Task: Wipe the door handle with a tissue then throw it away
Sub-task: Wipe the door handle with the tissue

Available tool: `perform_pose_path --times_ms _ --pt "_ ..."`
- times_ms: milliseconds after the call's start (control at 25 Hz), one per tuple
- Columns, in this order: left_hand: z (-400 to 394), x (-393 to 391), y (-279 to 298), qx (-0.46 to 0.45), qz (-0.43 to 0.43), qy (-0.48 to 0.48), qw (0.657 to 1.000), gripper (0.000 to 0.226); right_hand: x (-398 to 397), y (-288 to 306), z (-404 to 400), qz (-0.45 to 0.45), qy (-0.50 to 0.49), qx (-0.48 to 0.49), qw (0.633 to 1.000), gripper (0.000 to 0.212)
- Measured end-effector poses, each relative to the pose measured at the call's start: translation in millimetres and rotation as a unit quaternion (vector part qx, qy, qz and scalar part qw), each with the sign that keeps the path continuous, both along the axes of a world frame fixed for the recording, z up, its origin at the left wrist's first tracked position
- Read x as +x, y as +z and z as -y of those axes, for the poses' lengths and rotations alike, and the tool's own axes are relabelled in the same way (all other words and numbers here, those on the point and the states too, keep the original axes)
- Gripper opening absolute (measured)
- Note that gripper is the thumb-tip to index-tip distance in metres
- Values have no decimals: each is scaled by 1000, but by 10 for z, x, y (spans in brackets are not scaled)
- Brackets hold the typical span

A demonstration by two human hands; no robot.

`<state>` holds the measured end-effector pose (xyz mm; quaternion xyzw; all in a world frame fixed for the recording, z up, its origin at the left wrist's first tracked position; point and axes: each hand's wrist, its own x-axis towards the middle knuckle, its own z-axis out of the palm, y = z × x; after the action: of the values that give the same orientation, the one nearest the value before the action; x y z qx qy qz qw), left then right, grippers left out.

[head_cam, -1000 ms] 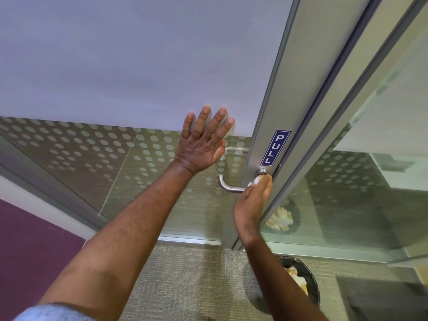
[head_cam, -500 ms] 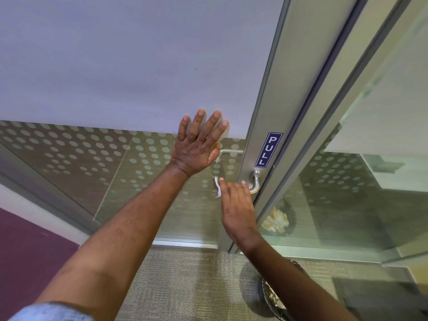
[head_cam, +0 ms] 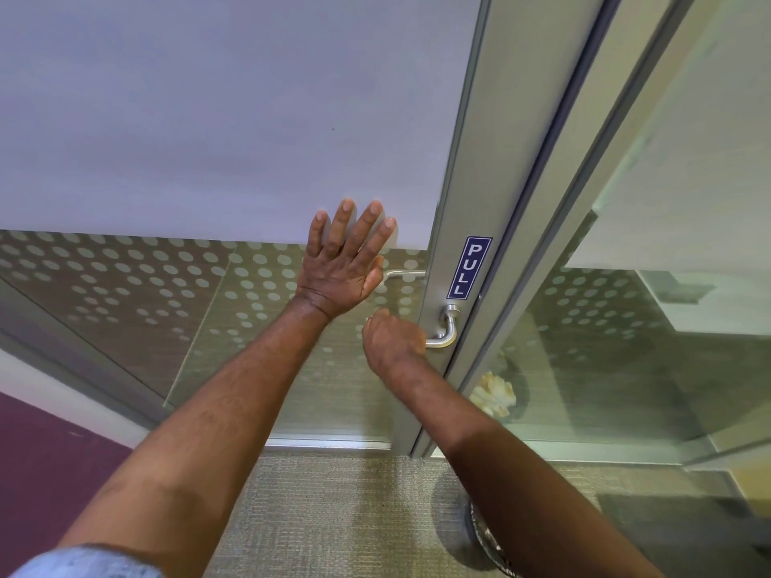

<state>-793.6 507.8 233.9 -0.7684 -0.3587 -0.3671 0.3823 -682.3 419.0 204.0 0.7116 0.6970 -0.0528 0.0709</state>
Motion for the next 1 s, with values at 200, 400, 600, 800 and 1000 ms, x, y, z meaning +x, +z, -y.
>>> perform_pose_path --times_ms 200,400,600,800,1000 --pt "20 -5 16 -2 -6 4 1000 80 76 -89 155 -34 40 120 991 23" --pt "41 -17 34 -3 -8 6 1000 79 541 -409 441 -22 157 261 952 47" --pt "75 -14 70 -12 -17 15 1000 76 1036 -473 607 -52 172 299 937 41" --pt "134 -10 91 -29 -17 21 999 76 1282 -414 723 -192 147 252 937 52" --pt "299 89 101 -113 12 38 993 85 1323 -275 732 -417 -33 220 881 37"
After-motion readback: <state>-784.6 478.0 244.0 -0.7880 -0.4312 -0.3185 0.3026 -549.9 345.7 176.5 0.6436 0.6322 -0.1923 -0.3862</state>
